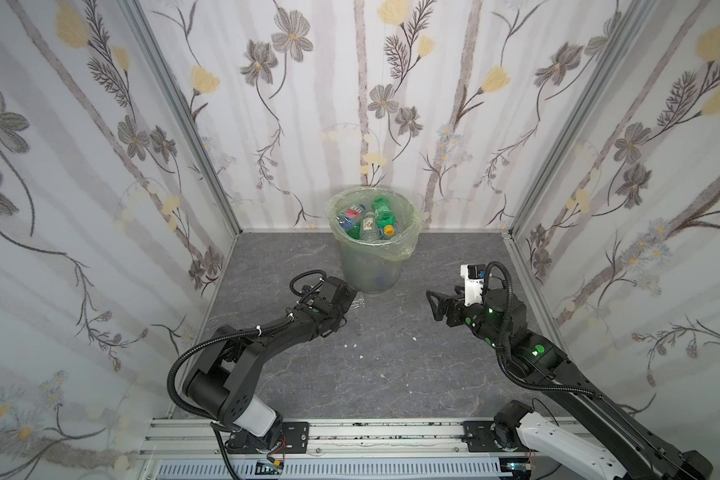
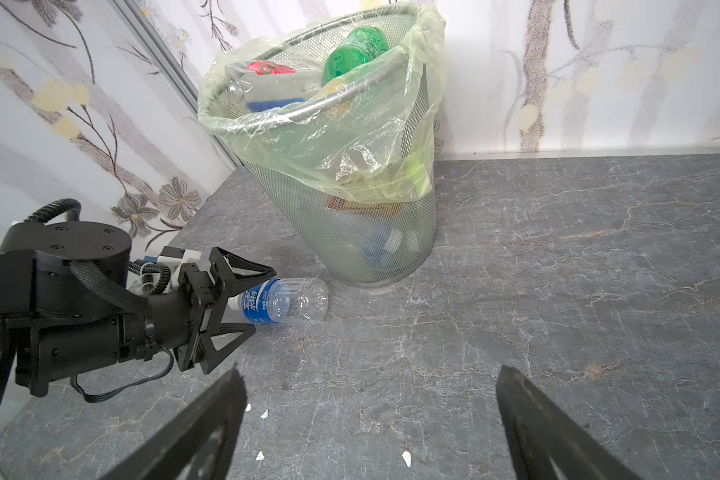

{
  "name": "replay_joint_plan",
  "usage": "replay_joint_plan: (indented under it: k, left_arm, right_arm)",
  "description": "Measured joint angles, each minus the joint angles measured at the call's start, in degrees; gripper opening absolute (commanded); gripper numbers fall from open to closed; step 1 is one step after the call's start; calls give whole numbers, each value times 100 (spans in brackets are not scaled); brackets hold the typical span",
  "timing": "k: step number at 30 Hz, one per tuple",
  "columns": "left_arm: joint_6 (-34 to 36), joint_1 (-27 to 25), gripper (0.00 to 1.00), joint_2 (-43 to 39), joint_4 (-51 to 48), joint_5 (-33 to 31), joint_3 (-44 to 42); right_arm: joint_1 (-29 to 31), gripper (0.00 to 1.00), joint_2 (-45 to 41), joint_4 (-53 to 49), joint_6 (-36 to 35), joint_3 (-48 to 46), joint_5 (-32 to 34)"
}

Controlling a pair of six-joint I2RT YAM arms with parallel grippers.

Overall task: Throw the plastic bottles in the bin
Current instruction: 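Close the left gripper around the blue-labelled water bottle and lift it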

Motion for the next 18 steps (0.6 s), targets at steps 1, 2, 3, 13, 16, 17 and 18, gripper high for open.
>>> replay_joint_plan:
  k: [1,2,3,13,16,17,18]
  left_arm:
    - [-66,0,100,57,0,2,4]
    - [-175,9,100,133,-4,9,15]
    - [-289,26,100,223,-2,15,33]
    - [-1058,247,100,750,-39,-57,339]
    - [-1102,334,95,973,28,-66,522]
    - [-1104,365,93,1060,101,-66,581]
    - [-1104,396,92,1143,173,-52,625]
  right_arm:
    - [0,95,0,0,-11,0,-2]
    - [0,95,0,0,-17,0,-9]
    - [0,95,0,0,-17,0,-20]
    - [-11,95,15,105,-42,-262,-173]
    - [-15,95,26,136,-44,-262,-260]
    - [-17,95,33,149,-42,-262,-258]
    - [-20,95,42,177,-44,-262,-260]
